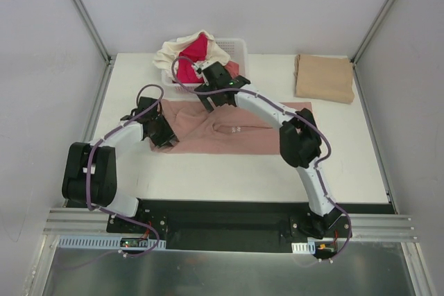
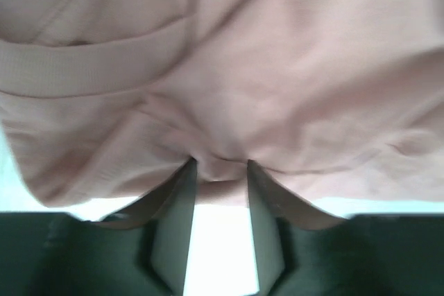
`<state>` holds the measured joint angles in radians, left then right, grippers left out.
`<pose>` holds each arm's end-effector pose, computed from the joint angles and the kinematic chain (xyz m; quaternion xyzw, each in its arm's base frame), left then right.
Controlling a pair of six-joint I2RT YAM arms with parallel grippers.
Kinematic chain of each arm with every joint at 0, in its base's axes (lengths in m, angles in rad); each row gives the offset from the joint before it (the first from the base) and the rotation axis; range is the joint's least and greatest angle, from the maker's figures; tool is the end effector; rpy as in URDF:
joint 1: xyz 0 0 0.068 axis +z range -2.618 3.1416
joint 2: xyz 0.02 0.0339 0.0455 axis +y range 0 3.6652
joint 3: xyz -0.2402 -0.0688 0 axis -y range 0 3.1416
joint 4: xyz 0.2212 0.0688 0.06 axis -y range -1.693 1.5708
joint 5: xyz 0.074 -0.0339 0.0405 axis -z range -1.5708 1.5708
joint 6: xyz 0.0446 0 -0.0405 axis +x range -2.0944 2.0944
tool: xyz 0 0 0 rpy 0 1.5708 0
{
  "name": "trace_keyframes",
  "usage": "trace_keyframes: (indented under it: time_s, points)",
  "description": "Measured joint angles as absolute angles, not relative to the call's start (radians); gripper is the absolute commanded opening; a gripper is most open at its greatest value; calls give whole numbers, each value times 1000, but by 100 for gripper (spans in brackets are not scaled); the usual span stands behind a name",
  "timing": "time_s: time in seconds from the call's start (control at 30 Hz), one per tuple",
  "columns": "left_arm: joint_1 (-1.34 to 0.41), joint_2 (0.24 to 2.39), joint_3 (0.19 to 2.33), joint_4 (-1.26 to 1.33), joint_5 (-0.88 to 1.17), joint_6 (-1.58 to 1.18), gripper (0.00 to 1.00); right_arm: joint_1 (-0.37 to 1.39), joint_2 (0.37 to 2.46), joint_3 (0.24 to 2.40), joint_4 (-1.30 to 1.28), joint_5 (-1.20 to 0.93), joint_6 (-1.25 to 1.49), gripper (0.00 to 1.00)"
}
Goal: Fold and stack the t-shirts
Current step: Fold the tshirt
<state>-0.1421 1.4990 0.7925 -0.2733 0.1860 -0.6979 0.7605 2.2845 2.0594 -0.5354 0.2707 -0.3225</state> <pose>0.2717 -0.0472 0.1573 -0.2353 0.9234 -0.1994 0.2285 0.3639 0.3298 0.2236 -0.4238 0.8078 -0.0362 0.4082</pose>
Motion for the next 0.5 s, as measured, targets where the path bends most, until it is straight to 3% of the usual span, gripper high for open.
trace_keyframes:
  time_s: [0.03, 0.1, 0.33, 0.5]
  points:
    - [-142, 1486, 803, -276, 200, -695, 51, 760, 2242, 2022, -530, 260, -313, 97]
    - [-142, 1456, 837, -279, 223, -689, 54, 760, 2140, 1934, -524, 236, -284, 97]
    - [-143, 1466, 1046, -268, 293, -686, 55, 731, 1759, 1621, -466, 85, -131, 97]
    - [-156, 1636, 1193, -247, 344, -682, 56, 651, 1665, 1436, -429, -28, -39, 97]
